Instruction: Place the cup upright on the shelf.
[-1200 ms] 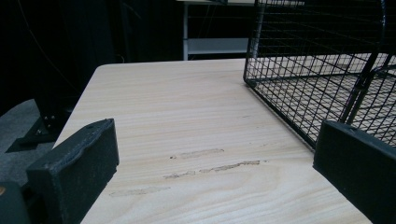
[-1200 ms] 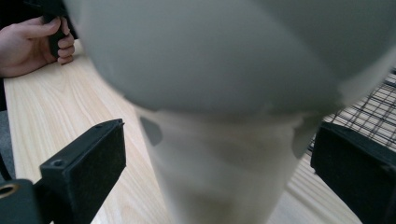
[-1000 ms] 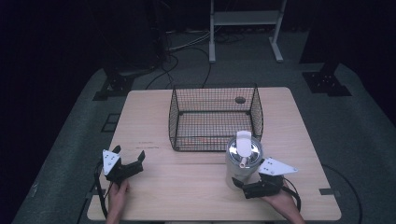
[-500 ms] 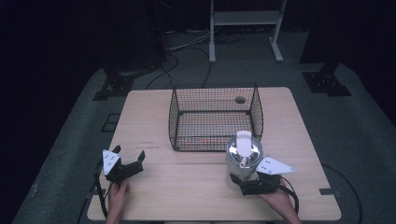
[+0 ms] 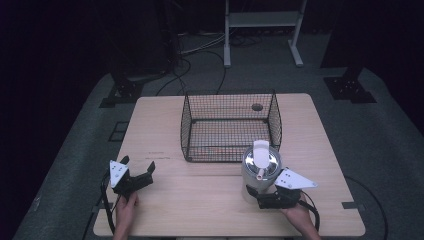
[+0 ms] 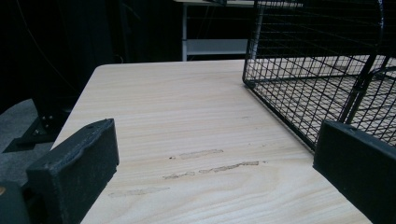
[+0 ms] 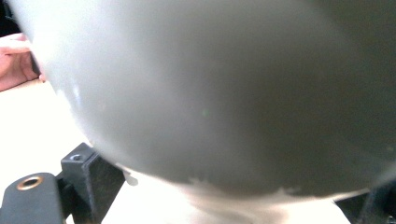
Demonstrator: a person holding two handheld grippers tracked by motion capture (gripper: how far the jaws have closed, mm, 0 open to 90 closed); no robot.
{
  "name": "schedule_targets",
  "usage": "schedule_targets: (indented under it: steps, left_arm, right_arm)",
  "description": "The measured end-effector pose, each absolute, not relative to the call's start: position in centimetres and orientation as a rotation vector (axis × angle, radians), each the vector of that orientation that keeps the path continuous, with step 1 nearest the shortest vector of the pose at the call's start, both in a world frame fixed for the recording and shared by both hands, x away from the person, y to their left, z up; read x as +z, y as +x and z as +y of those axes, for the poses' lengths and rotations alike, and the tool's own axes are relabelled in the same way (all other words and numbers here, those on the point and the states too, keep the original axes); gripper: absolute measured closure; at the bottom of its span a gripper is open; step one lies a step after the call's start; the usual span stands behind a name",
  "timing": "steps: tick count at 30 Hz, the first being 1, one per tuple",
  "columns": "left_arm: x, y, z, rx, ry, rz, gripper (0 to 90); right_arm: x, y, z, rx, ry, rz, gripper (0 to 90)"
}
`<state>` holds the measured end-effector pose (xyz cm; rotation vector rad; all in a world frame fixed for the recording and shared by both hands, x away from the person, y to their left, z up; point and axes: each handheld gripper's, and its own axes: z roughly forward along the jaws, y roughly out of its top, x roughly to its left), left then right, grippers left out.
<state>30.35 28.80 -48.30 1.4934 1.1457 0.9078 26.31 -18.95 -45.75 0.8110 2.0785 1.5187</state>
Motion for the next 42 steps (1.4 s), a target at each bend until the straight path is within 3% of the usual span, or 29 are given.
schedule_targets:
  steps: [15, 42]
  left_arm:
    - [-48.3, 30.4, 28.8, 0.909, 1.494, 1.144, 0.0]
    - [-48.3, 30.3, 28.8, 0.908, 1.496, 1.142, 0.0]
  right_arm:
    - [-45.1, 26.3, -18.5, 1.527, 0.779, 2.106, 9.5]
    - [-39.1, 28.2, -15.0, 1.645, 0.631, 2.133, 9.5]
